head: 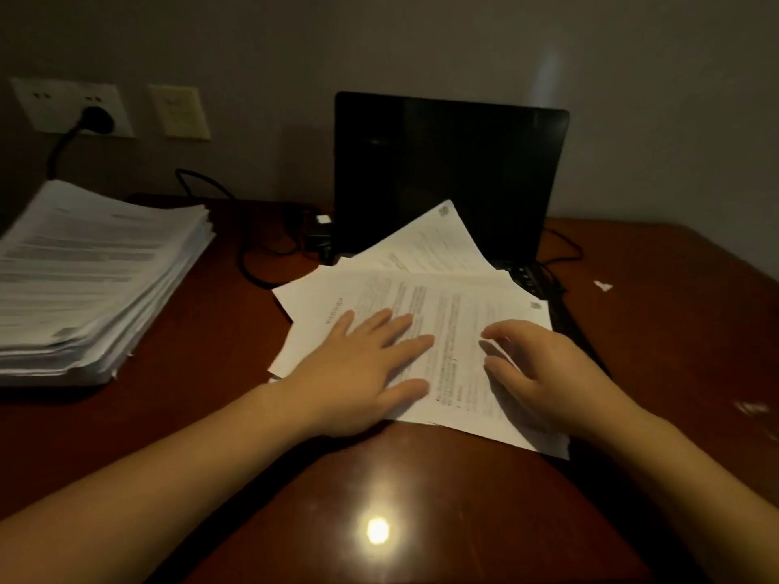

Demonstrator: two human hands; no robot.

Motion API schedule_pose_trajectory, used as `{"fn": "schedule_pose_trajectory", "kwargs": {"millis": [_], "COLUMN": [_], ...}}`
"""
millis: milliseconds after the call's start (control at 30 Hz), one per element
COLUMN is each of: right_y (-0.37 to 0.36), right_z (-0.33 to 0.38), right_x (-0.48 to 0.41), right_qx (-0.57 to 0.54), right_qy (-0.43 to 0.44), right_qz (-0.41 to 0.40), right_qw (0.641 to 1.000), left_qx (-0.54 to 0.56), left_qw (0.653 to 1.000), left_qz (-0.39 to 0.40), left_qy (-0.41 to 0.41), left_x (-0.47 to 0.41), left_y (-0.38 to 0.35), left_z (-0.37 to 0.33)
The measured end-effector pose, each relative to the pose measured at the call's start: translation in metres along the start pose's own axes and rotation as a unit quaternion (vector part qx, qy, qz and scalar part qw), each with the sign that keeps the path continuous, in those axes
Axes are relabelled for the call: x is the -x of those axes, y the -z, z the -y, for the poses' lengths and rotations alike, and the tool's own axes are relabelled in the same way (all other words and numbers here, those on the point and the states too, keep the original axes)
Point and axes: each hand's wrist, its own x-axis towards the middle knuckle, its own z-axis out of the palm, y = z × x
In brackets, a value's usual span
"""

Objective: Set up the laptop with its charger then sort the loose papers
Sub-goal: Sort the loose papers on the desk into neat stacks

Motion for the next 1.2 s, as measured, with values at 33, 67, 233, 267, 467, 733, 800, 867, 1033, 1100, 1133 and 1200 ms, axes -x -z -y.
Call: {"fn": "schedule_pose_trajectory", "kwargs": {"millis": [33,67,233,267,467,733,800,867,1033,1100,1133,1200], "right_y": [0.001,0.002,0.018,0.021,0.036,0.029,0.025,0.018,0.01,0.011,0.011,0.01], "right_z": [-0.007,-0.014,-0.038,-0.038,-0.018,0.024,0.028,0.029,0.036,0.039,0.039,0.038], "right_x": [0.002,0.002,-0.026,-0.034,-0.062,-0.014,0.006,0.025,0.062,0.067,0.067,0.065], "right_qx": [0.03,0.042,0.035,0.041,0.054,-0.026,-0.058,-0.053,-0.219,-0.328,-0.356,-0.382], "right_qy": [0.006,0.001,-0.033,-0.024,-0.012,-0.056,-0.077,-0.111,-0.148,-0.16,-0.16,-0.159], "right_qz": [0.006,0.01,0.018,0.03,0.118,0.249,0.238,0.161,0.063,0.086,0.087,0.086], "right_qw": [1.0,0.999,0.999,0.998,0.991,0.966,0.967,0.979,0.962,0.927,0.916,0.906], "left_qx": [0.002,0.009,0.038,0.036,0.081,-0.016,-0.033,-0.04,-0.026,-0.003,0.001,-0.008], "left_qw": [1.0,1.0,0.999,0.999,0.996,0.995,0.996,0.999,0.999,0.999,0.999,0.996], "left_qz": [-0.003,-0.005,-0.001,0.0,-0.035,0.032,0.042,0.024,0.005,-0.015,-0.028,-0.073], "left_qy": [-0.012,-0.024,-0.035,-0.035,0.028,0.095,0.066,0.027,-0.032,-0.039,-0.041,-0.048], "left_x": [0.0,0.0,0.001,0.001,0.006,0.013,0.013,0.014,0.017,0.019,0.02,0.023], "left_y": [0.002,0.004,0.013,0.015,0.028,0.008,0.001,0.0,0.001,0.0,0.0,0.0], "left_z": [0.006,0.011,0.027,0.028,0.032,-0.023,-0.018,-0.003,0.02,0.021,0.02,0.014]}}
